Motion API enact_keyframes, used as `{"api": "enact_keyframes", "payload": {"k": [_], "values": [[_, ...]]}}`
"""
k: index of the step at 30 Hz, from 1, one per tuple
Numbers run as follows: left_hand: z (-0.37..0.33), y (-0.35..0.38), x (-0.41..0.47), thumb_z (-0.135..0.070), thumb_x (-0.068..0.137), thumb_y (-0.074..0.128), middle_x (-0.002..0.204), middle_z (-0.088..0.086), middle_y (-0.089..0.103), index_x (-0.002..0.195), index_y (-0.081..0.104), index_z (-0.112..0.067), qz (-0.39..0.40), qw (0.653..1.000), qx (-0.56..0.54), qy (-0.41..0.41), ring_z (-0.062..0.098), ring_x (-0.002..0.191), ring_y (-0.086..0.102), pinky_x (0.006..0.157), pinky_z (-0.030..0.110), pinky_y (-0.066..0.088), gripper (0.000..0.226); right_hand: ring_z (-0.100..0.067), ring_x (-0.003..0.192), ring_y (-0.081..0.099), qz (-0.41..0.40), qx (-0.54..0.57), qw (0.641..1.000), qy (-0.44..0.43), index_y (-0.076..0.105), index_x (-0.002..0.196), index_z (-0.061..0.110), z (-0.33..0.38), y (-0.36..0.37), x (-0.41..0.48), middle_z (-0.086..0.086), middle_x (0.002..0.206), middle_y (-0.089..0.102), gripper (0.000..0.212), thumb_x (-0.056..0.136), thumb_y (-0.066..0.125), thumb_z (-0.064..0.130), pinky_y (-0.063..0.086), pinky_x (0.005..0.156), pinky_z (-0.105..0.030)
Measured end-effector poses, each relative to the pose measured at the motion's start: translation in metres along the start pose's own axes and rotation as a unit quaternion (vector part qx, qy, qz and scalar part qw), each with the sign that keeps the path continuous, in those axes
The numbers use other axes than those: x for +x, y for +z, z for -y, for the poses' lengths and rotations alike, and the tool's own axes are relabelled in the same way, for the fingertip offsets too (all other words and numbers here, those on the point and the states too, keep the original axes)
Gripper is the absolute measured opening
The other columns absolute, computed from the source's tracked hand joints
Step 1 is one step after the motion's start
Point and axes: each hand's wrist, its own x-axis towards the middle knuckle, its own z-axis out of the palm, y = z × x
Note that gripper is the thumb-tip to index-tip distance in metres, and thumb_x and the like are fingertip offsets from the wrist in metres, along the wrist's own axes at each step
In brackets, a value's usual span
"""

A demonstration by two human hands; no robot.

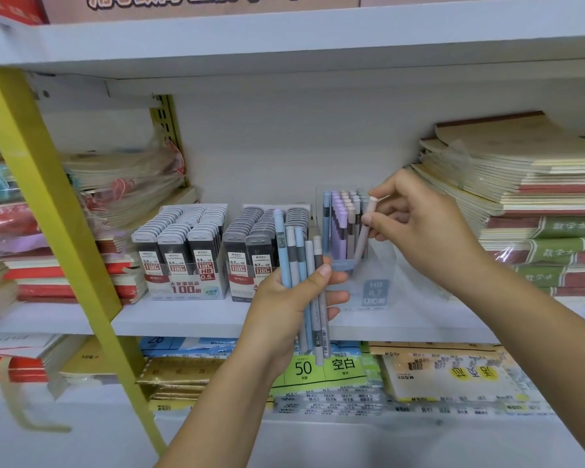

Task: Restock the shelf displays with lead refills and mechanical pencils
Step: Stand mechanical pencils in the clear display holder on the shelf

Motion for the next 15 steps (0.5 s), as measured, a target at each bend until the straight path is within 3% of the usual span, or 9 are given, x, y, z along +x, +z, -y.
{"api": "enact_keyframes", "payload": {"k": [6, 9, 11, 13, 15], "values": [[-0.001, -0.001, 0.003, -0.023, 0.092, 0.067, 0.101, 0.004, 0.079, 0.111, 0.069, -0.019, 0.005, 1.000, 0.017, -0.003, 0.020, 0.086, 0.077, 0.066, 0.024, 0.059, 0.019, -0.009, 0.073, 0.064, 0.025, -0.051, 0.998, 0.013, 0.056, 0.097, 0.027, -0.007, 0.009, -0.003, 0.007, 0.081, 0.065, 0.022, 0.086, 0.072, 0.017, 0.057, 0.072, -0.032], [-0.002, 0.001, 0.003, -0.027, 0.085, 0.071, 0.100, 0.005, 0.079, 0.109, 0.069, -0.019, 0.017, 1.000, 0.019, -0.001, 0.021, 0.085, 0.077, 0.066, 0.024, 0.059, 0.025, -0.014, 0.077, 0.057, 0.033, -0.136, 0.990, -0.012, 0.064, 0.110, 0.017, -0.006, 0.015, -0.005, 0.001, 0.092, 0.061, 0.023, 0.088, 0.069, 0.015, 0.049, 0.075, -0.033], [-0.004, 0.003, 0.003, -0.031, 0.078, 0.072, 0.100, 0.005, 0.079, 0.108, 0.070, -0.020, 0.030, 0.999, 0.025, 0.003, 0.021, 0.085, 0.077, 0.066, 0.024, 0.059, 0.033, -0.013, 0.079, 0.050, 0.007, -0.173, 0.985, -0.025, 0.062, 0.122, 0.017, -0.001, 0.017, -0.009, -0.002, 0.101, 0.052, 0.030, 0.092, 0.064, 0.018, 0.040, 0.072, -0.024], [-0.005, 0.006, 0.002, -0.033, 0.076, 0.073, 0.101, 0.006, 0.079, 0.111, 0.070, -0.019, 0.051, 0.998, 0.028, 0.005, 0.021, 0.086, 0.077, 0.067, 0.024, 0.059, 0.037, -0.008, 0.079, 0.046, -0.014, -0.138, 0.990, -0.011, 0.062, 0.124, 0.021, 0.005, 0.018, -0.019, 0.001, 0.101, 0.047, 0.031, 0.093, 0.061, 0.024, 0.035, 0.069, -0.014], [-0.006, 0.008, 0.002, -0.031, 0.077, 0.072, 0.102, 0.007, 0.079, 0.113, 0.070, -0.019, 0.073, 0.997, 0.031, 0.006, 0.023, 0.088, 0.077, 0.068, 0.026, 0.060, 0.038, -0.002, 0.079, 0.051, 0.023, -0.004, 0.999, 0.047, 0.070, 0.106, 0.025, 0.014, 0.021, -0.030, 0.003, 0.096, 0.050, 0.017, 0.091, 0.064, 0.026, 0.037, 0.072, -0.005]]}}
